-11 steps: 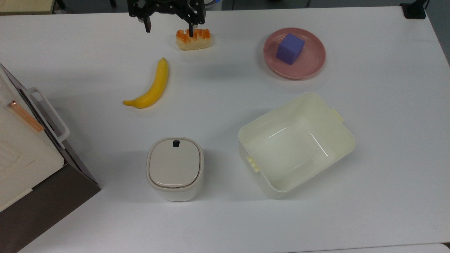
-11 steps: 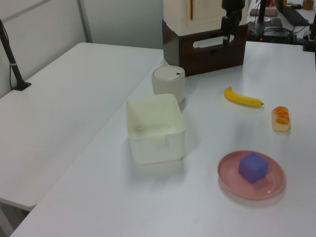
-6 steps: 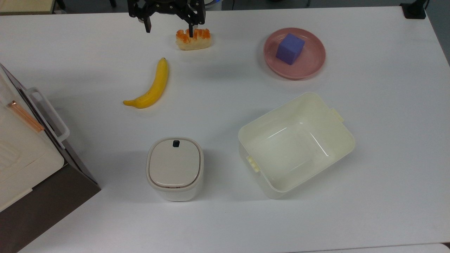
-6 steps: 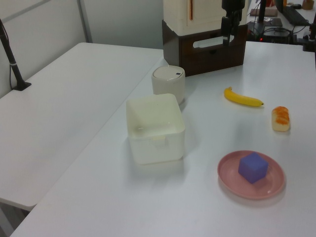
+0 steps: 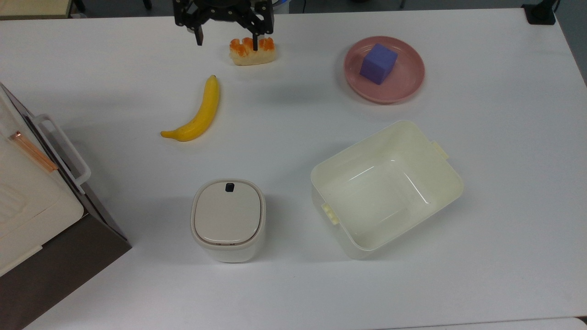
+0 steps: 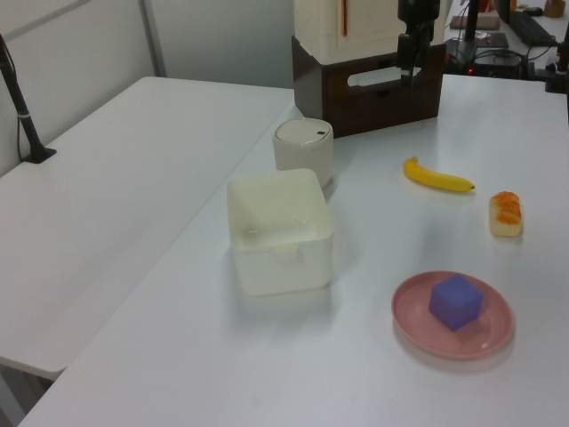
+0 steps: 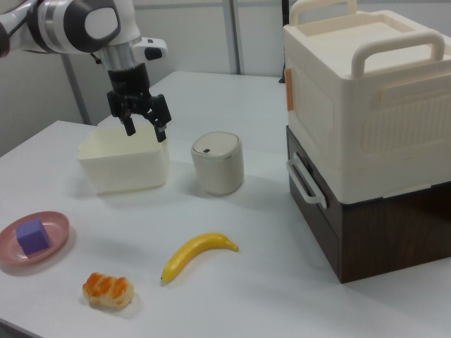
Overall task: Put the cube on the table
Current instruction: 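Move the gripper over to the purple cube on the pink plate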
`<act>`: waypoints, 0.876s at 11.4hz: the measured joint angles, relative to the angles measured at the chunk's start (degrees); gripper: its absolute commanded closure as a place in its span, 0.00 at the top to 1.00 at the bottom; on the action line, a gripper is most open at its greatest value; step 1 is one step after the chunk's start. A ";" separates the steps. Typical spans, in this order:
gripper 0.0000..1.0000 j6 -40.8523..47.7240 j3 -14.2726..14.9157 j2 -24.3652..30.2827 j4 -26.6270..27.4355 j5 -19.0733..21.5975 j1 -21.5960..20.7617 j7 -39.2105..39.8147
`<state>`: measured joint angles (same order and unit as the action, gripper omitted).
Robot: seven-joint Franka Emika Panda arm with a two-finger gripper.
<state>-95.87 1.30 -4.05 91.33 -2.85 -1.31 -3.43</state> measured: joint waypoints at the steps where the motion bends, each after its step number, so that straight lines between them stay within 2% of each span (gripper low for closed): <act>1: 1.00 0.00 -0.01 -0.12 0.34 0.00 -0.56 0.00; 10: 1.00 -1.56 0.00 -2.10 1.23 0.01 -0.81 5.30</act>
<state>-97.43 1.30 -6.14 92.56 -2.84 -2.12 1.87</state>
